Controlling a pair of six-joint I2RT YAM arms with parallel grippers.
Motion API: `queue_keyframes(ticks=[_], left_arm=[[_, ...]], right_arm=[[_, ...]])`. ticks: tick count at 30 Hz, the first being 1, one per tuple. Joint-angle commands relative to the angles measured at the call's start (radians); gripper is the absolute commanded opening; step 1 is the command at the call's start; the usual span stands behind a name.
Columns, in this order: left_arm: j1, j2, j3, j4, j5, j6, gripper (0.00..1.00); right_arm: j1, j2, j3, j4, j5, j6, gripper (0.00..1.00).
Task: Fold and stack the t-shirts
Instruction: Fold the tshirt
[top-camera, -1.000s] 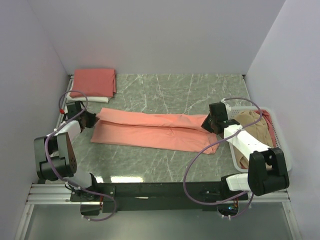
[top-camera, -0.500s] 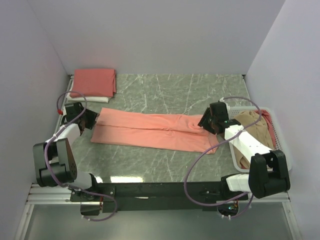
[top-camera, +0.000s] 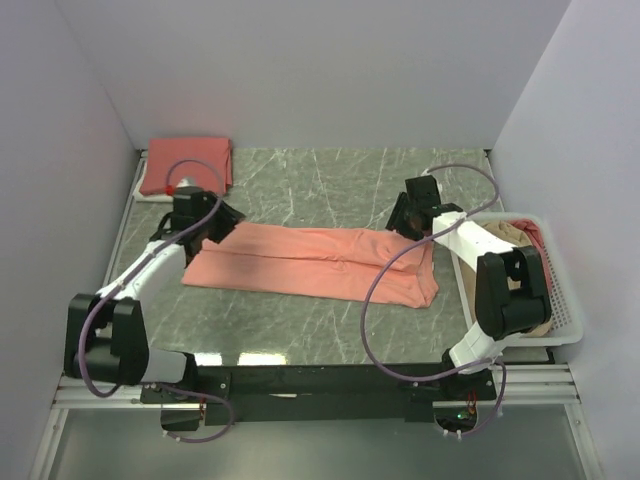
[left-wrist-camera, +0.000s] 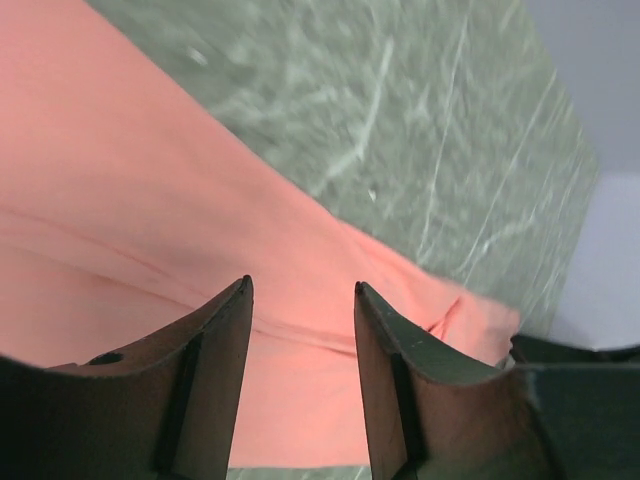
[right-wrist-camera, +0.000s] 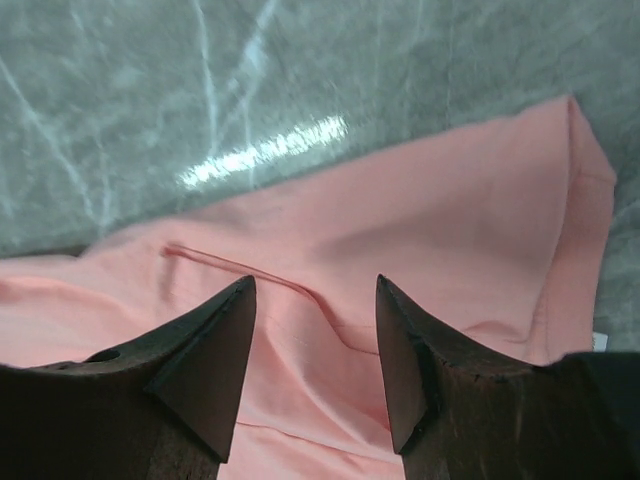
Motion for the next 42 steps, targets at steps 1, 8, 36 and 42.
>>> queue_keyframes(ticks=[1, 8, 36, 42], left_arm=[[-0.091, 0.088, 0.078, 0.060, -0.006, 0.056, 0.50], [-0.322, 0.341, 0.293, 0.080, 0.043, 0.134, 0.49], [-0.605, 0.922, 0.968, -0.181, 0.112, 0.394, 0.47], [-0.619, 0.942, 0.970, -0.167, 0.143, 0.397, 0.45]], right_arm=[[0.023, -0.024, -0.037, 0.013, 0.014, -0.030, 0.58], [0.061, -0.073, -0.172, 0.058, 0.029, 0.014, 0.59], [0.094, -0.343, -0.361, 0.064, 0.069, 0.071, 0.22], [0.074, -0.331, -0.361, 0.066, 0.071, 0.074, 0.23]])
